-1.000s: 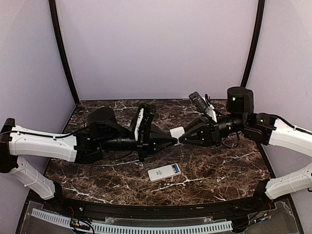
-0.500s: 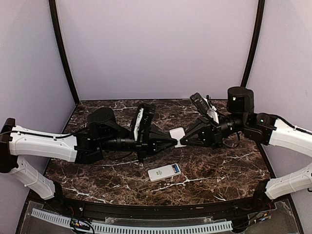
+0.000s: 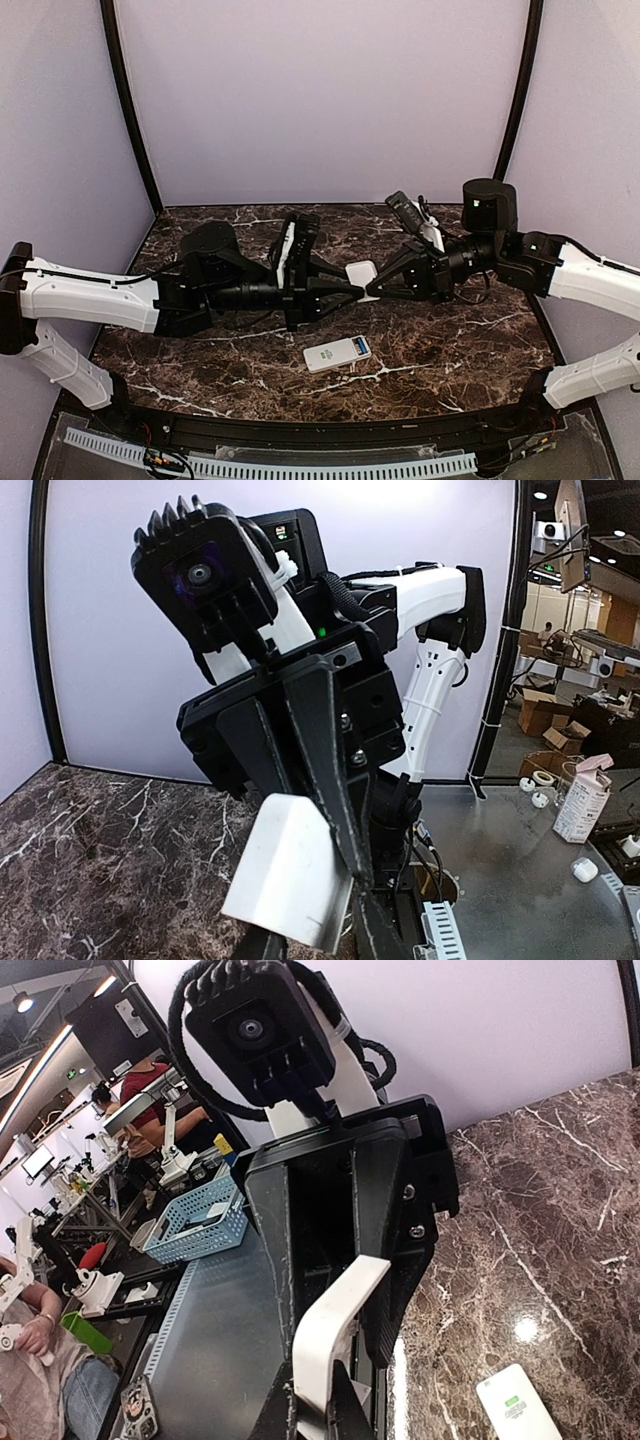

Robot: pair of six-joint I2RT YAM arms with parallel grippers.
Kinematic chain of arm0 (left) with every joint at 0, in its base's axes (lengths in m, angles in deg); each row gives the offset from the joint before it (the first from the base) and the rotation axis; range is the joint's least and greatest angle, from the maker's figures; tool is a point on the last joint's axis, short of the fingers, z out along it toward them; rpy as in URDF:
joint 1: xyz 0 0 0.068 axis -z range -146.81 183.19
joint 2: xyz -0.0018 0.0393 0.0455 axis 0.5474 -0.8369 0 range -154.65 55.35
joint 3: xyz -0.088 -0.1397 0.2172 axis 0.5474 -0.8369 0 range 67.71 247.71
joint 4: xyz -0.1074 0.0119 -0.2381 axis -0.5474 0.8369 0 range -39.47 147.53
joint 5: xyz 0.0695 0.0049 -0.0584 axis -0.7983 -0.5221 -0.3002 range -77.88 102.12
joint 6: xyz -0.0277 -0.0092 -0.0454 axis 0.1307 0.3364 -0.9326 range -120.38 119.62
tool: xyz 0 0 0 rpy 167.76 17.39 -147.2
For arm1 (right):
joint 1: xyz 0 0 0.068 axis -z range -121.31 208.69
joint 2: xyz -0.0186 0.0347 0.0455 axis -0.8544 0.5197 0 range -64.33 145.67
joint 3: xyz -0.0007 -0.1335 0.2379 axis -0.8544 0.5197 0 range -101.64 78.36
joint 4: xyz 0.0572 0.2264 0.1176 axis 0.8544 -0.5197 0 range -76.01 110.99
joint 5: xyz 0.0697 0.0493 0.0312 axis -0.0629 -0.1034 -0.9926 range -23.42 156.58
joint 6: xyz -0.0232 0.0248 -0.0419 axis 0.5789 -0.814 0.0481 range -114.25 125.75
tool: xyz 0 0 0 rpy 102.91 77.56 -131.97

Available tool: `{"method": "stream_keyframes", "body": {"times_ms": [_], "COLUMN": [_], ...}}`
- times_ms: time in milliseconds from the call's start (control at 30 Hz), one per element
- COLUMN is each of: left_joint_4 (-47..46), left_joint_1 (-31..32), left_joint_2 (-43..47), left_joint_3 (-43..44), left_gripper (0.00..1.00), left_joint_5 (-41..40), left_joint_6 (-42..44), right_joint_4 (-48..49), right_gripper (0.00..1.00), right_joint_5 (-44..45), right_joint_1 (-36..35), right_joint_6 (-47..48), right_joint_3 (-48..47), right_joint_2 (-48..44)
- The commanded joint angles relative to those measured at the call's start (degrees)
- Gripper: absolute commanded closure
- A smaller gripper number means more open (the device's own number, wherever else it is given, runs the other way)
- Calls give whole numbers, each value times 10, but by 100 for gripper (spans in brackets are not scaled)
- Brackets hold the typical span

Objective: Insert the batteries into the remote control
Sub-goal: Pass from the left arm to the right, then pass from the right arm to the left

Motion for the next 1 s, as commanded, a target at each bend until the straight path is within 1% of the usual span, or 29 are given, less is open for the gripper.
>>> {"method": "stream_keyframes", "body": {"times_ms": [0, 33, 100, 167, 233, 300, 333, 433, 500, 667, 833, 967], "left_joint_4": [-3, -4, -4, -4, -5, -7, -7, -7, -4, 4, 2, 3], "left_joint_1": [2, 2, 1, 1, 2, 1, 1, 1, 1, 1, 0, 0], "left_joint_2": [9, 8, 9, 9, 10, 9, 9, 8, 7, 1, -3, -4], "left_joint_3": [-10, -10, -10, -11, -11, -10, -10, -10, -8, -5, -3, -2], "left_gripper": [79, 79, 83, 97, 100, 100, 100, 100, 100, 100, 100, 100], "left_joint_5": [-2, -2, 1, 3, 5, 8, 7, 5, 2, -1, 4, 6], "left_joint_6": [12, 11, 10, 10, 9, 9, 9, 5, 5, 6, 3, 2], "right_joint_4": [1, 0, -1, -1, -5, -13, -20, -30, -30, -12, 3, 6], "right_gripper": [100, 100, 100, 100, 100, 100, 97, 78, 74, 73, 72, 76], "right_joint_5": [7, 7, 6, 6, 7, 13, 19, 46, 69, 94, 69, 60], "right_joint_1": [4, 5, 5, 6, 7, 6, 6, 6, 6, 6, 5, 3], "right_joint_6": [-14, -15, -15, -15, -13, -10, -8, -6, -8, -15, -9, 2], "right_joint_3": [2, 2, 5, 7, 7, 5, 3, 0, -1, 2, 2, -6], "right_joint_2": [7, 7, 5, 4, 6, 10, 11, 6, 0, -13, -11, -3]}}
